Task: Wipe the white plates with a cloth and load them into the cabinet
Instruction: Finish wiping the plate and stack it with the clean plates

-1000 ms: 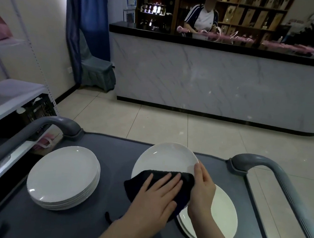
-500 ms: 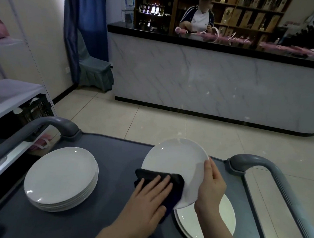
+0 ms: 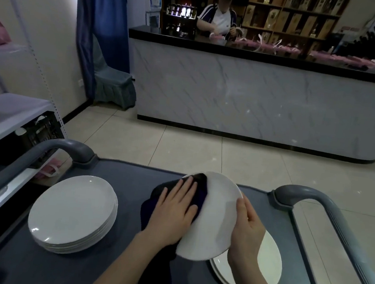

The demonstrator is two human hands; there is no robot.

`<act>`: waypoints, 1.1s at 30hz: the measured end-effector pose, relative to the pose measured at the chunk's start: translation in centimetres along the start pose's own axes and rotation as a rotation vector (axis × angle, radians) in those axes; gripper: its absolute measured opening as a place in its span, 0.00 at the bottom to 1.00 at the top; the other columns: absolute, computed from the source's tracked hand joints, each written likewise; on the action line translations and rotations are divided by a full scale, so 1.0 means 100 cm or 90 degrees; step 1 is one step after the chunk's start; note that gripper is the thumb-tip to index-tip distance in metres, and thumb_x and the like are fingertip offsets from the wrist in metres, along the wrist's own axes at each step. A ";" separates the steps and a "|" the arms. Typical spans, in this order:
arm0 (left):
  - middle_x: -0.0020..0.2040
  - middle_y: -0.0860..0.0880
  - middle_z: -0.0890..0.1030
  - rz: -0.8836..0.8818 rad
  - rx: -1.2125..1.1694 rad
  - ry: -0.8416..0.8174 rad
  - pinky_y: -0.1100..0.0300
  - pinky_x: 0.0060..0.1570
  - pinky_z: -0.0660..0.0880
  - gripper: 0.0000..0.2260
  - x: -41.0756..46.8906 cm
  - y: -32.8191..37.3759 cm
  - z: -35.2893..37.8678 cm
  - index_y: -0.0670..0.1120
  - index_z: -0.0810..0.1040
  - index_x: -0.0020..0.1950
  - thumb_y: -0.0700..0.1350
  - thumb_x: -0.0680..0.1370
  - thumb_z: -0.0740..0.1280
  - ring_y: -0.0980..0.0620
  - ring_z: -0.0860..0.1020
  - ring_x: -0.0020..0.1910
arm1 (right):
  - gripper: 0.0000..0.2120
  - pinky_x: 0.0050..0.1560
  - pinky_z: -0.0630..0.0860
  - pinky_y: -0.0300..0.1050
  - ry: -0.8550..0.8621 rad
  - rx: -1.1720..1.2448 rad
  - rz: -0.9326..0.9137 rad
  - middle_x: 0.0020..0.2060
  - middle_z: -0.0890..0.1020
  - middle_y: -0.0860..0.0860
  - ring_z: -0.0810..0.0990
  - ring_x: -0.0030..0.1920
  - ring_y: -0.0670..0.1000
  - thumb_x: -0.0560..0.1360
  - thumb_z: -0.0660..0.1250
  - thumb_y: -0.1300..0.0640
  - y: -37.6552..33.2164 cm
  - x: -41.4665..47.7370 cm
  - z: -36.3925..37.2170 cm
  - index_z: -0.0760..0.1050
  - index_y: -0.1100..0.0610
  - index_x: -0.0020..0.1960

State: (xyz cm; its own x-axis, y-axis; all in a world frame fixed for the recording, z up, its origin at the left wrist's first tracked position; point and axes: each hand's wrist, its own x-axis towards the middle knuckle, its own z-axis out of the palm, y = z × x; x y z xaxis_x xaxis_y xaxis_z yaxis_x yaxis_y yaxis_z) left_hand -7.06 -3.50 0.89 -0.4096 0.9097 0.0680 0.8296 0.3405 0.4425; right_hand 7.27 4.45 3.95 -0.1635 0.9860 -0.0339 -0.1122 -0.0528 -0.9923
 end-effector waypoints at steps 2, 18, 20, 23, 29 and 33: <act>0.78 0.62 0.38 0.000 0.000 0.012 0.56 0.75 0.35 0.26 -0.011 -0.008 0.002 0.56 0.42 0.80 0.52 0.84 0.50 0.62 0.37 0.77 | 0.11 0.48 0.77 0.41 0.017 0.010 -0.014 0.48 0.85 0.38 0.83 0.48 0.40 0.80 0.63 0.52 -0.006 0.007 -0.003 0.83 0.39 0.50; 0.74 0.68 0.32 0.078 -0.041 0.017 0.57 0.74 0.33 0.26 -0.028 0.024 0.009 0.62 0.35 0.75 0.56 0.80 0.44 0.67 0.31 0.73 | 0.11 0.57 0.79 0.52 -0.026 -0.020 -0.028 0.50 0.85 0.40 0.83 0.53 0.42 0.81 0.62 0.50 0.000 -0.005 0.013 0.81 0.42 0.59; 0.74 0.67 0.31 0.051 -0.043 0.026 0.55 0.76 0.34 0.27 -0.014 0.017 0.008 0.63 0.32 0.73 0.55 0.82 0.47 0.67 0.31 0.73 | 0.12 0.53 0.79 0.47 -0.066 -0.038 -0.042 0.49 0.85 0.39 0.83 0.51 0.41 0.81 0.62 0.50 -0.002 -0.011 0.013 0.81 0.38 0.57; 0.75 0.67 0.32 0.033 -0.060 0.037 0.53 0.76 0.35 0.27 -0.004 0.002 0.004 0.64 0.32 0.73 0.55 0.82 0.48 0.68 0.31 0.73 | 0.14 0.45 0.79 0.40 -0.120 -0.070 -0.051 0.48 0.85 0.38 0.84 0.47 0.41 0.81 0.62 0.51 -0.007 -0.015 0.009 0.81 0.34 0.55; 0.76 0.65 0.33 0.056 -0.043 0.113 0.58 0.74 0.31 0.28 -0.010 -0.013 0.002 0.60 0.36 0.77 0.60 0.80 0.45 0.62 0.35 0.76 | 0.16 0.45 0.79 0.36 -0.231 -0.143 -0.079 0.52 0.84 0.38 0.83 0.52 0.41 0.79 0.65 0.57 -0.019 -0.007 -0.003 0.80 0.39 0.60; 0.80 0.59 0.42 0.065 -0.046 0.197 0.56 0.75 0.33 0.28 -0.012 -0.011 0.001 0.56 0.44 0.80 0.57 0.82 0.50 0.57 0.41 0.79 | 0.19 0.44 0.78 0.34 -0.294 -0.179 -0.109 0.50 0.85 0.39 0.83 0.50 0.41 0.79 0.65 0.60 -0.032 -0.003 -0.006 0.80 0.35 0.57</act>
State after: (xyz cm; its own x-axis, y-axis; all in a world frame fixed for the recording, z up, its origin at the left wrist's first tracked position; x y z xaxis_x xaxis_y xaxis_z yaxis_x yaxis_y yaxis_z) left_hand -7.47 -4.94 0.17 -0.4310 0.8189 0.3790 0.8477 0.2236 0.4810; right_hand 8.25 4.45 7.12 -0.5852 0.8015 0.1233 0.0807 0.2088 -0.9746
